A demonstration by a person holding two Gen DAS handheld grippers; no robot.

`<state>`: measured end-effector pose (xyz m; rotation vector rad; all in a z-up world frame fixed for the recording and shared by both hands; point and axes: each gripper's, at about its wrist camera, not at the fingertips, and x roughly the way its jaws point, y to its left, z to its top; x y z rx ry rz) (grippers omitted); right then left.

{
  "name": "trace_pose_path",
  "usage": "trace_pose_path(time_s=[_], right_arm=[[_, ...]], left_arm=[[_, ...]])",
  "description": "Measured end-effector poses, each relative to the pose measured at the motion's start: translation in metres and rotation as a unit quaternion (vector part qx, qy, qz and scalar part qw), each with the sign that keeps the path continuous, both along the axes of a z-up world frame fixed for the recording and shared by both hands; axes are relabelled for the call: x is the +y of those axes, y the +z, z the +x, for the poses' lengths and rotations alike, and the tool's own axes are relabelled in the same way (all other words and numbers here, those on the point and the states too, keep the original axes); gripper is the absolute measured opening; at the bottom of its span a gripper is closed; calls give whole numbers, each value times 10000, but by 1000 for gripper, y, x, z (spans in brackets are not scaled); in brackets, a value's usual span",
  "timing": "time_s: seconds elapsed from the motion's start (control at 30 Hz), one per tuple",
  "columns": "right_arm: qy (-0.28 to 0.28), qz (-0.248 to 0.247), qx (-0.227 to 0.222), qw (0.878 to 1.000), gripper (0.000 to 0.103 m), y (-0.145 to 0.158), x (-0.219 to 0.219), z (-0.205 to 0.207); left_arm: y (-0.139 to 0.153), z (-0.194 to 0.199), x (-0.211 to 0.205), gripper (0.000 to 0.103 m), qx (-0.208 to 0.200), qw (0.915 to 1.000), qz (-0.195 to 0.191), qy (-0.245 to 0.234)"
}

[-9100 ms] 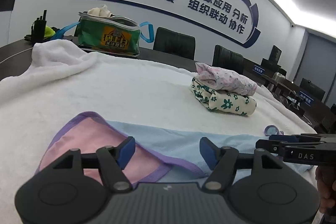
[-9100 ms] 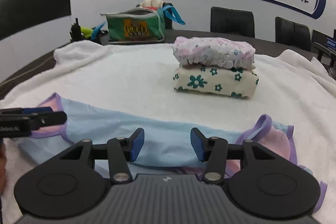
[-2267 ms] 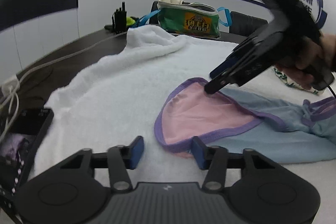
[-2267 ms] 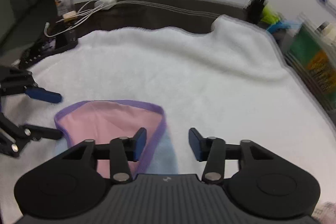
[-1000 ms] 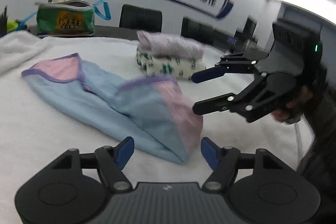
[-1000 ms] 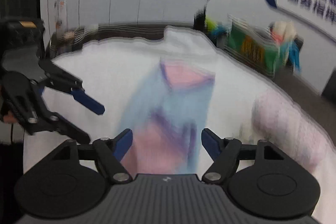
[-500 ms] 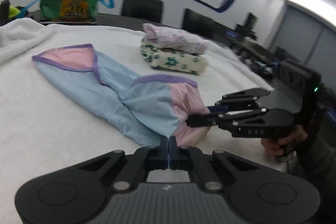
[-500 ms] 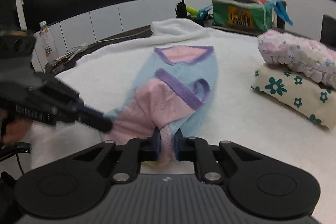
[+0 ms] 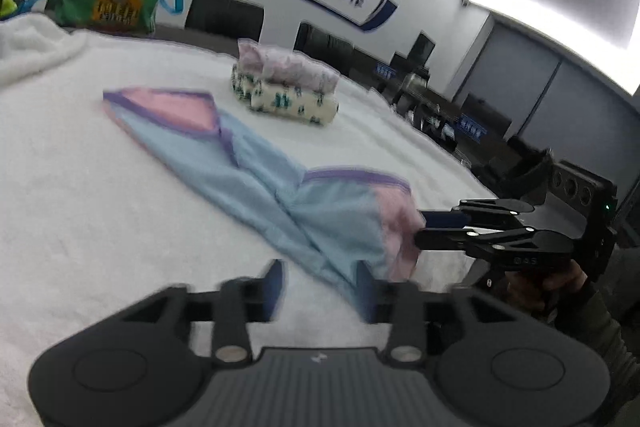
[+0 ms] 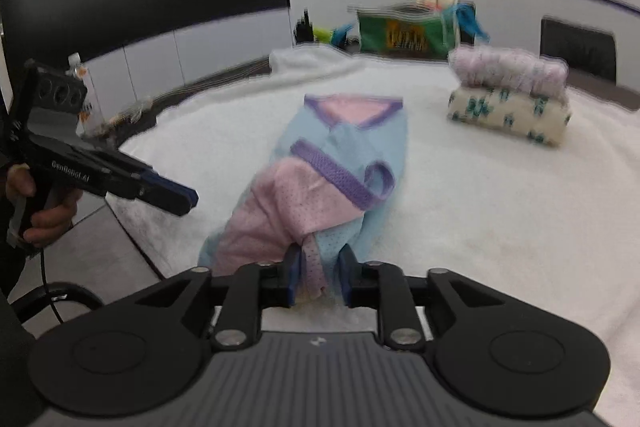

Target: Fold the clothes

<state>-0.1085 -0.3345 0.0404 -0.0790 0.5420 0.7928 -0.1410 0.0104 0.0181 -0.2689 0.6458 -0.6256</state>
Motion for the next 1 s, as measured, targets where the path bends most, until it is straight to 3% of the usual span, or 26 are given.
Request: trace_pose_path(time_s=[0.03, 0.1, 0.23, 0.37, 0.43, 0.47, 0.5, 0.53, 0.6, 0.73, 0.8, 0.87, 0.9, 1.0], right_arm=[[-21, 88, -116, 9999, 46, 4, -2, -2], [-128, 186, -171, 9996, 47, 8, 0, 4], [-427, 258, -85, 9987, 47, 6, 9, 26], [-585, 313, 109, 9977, 46, -1, 22, 48], [-499, 364, 122, 9980, 39, -2, 30, 54], [-437, 353, 103, 9984, 33, -3, 36, 55], [-419, 346, 97, 9985, 24, -3, 40, 55], [-412, 340, 95, 9985, 19, -4, 44, 55], [-651, 349, 99, 9972, 18, -5, 49, 59], [-1238, 337, 5, 9917, 21, -1, 38, 63], [-1280, 427, -25, 9909, 26, 4, 23, 59], [-1155, 470, -44, 9922, 37, 6, 13, 54], [-1075, 487, -8, 9930, 42, 5, 12, 53], [-860, 543, 205, 9946, 43, -3, 15, 55]], left_arm=[[2, 1, 1, 50, -26, 10000, -56, 45], [4, 3, 3, 51, -49, 9997, -227, 121], [3, 17, -4, 53, 91, 9981, -516, 314], [2, 31, -17, 51, 186, 9976, -489, 464], [3, 34, -23, 48, 70, 9980, -426, 473], [3, 35, -25, 32, -27, 9980, -425, 474], [3, 37, -27, 7, -115, 9979, -421, 480], [2, 39, -28, 0, -79, 9979, -368, 531], [-3, 44, -27, 0, 31, 9973, -236, 689], [-9, 41, -12, 12, 171, 9957, -263, 872], [-6, 37, -5, 36, 137, 9953, -399, 875], [-2, 36, -4, 47, 94, 9953, -545, 800], [-1, 38, -8, 48, 103, 9957, -575, 724], [-3, 47, -28, 52, 265, 9976, -429, 484]])
